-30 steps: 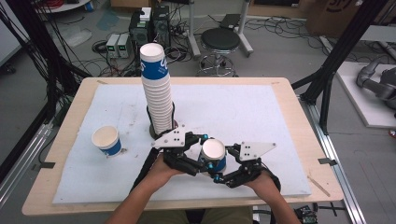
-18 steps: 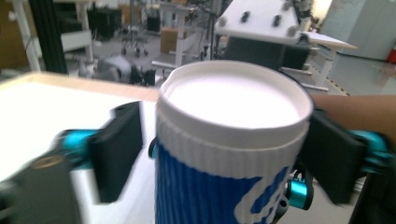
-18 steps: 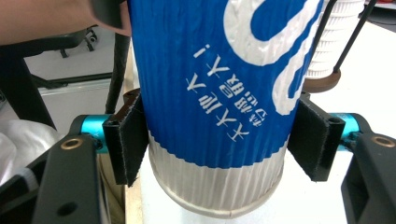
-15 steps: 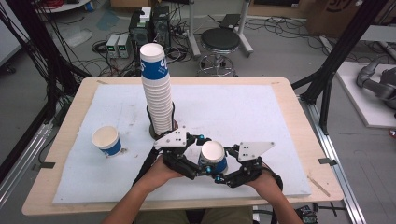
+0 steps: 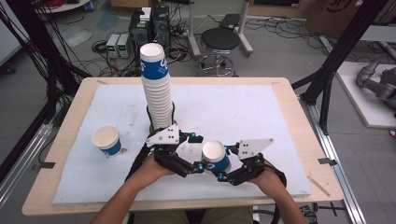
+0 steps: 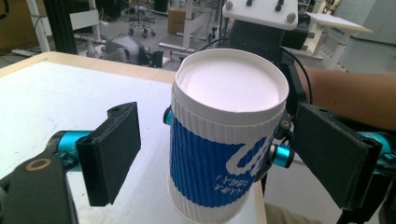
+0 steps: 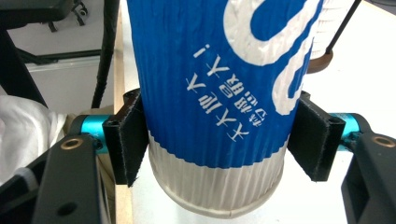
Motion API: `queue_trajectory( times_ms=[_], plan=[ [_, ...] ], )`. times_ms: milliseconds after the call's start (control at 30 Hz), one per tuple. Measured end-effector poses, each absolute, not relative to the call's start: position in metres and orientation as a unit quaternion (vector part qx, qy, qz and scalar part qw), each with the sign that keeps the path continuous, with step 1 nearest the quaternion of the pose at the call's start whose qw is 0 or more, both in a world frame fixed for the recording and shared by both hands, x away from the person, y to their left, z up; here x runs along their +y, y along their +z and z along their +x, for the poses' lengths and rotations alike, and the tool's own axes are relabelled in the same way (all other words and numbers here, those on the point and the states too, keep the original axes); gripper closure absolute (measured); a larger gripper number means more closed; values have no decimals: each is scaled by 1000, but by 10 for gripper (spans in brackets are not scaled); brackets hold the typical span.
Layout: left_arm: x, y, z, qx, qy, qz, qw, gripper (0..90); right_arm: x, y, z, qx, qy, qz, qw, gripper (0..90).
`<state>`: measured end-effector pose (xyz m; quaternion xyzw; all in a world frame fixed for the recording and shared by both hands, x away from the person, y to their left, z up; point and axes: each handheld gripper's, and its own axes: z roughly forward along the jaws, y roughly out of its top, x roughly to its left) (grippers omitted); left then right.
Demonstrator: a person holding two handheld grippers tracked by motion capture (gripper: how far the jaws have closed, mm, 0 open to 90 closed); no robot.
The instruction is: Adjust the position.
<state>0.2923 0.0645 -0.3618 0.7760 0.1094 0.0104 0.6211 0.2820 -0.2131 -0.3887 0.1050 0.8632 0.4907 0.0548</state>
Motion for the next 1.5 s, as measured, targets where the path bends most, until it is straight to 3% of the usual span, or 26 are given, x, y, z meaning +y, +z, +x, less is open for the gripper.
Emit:
queue_trajectory(
  times_ms=[1067,1500],
  plan=[
    [52,-346,297,94,-3,827,554,159,-200,-368,293,924,376,49,60,291],
    [40,-350,299,80,-24,863,497,191,-188,-363,293,943,328,26,49,290]
  ],
)
